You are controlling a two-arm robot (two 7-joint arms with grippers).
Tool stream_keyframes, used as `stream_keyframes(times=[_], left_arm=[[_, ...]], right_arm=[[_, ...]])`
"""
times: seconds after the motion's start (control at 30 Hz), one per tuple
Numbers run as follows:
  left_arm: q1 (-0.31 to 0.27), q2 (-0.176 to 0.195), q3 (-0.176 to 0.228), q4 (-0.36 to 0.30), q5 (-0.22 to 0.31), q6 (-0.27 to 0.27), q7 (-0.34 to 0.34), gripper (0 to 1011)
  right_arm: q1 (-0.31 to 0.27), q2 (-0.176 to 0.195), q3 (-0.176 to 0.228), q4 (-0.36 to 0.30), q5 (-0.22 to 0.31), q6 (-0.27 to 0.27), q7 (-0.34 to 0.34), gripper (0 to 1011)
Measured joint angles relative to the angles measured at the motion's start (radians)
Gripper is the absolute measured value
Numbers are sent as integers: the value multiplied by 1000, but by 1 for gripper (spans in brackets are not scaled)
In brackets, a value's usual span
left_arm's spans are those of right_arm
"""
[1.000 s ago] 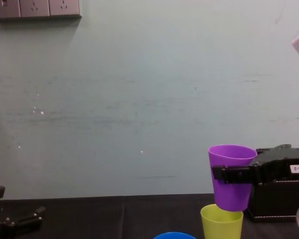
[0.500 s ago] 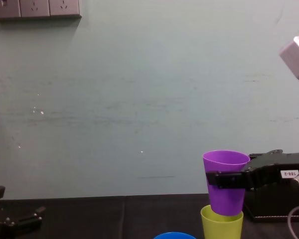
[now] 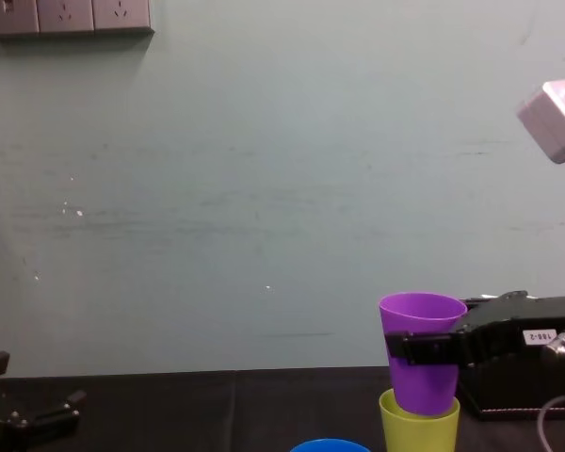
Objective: Stack the three plastic cups sequentially using one hand.
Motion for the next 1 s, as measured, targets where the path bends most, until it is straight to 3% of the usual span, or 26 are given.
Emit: stream_keyframes(times=[1.0], left_arm=[[0,0,0,0,0,0,0,1010]], right_arm=[[-1,-14,3,39,-2,-15,13,735]])
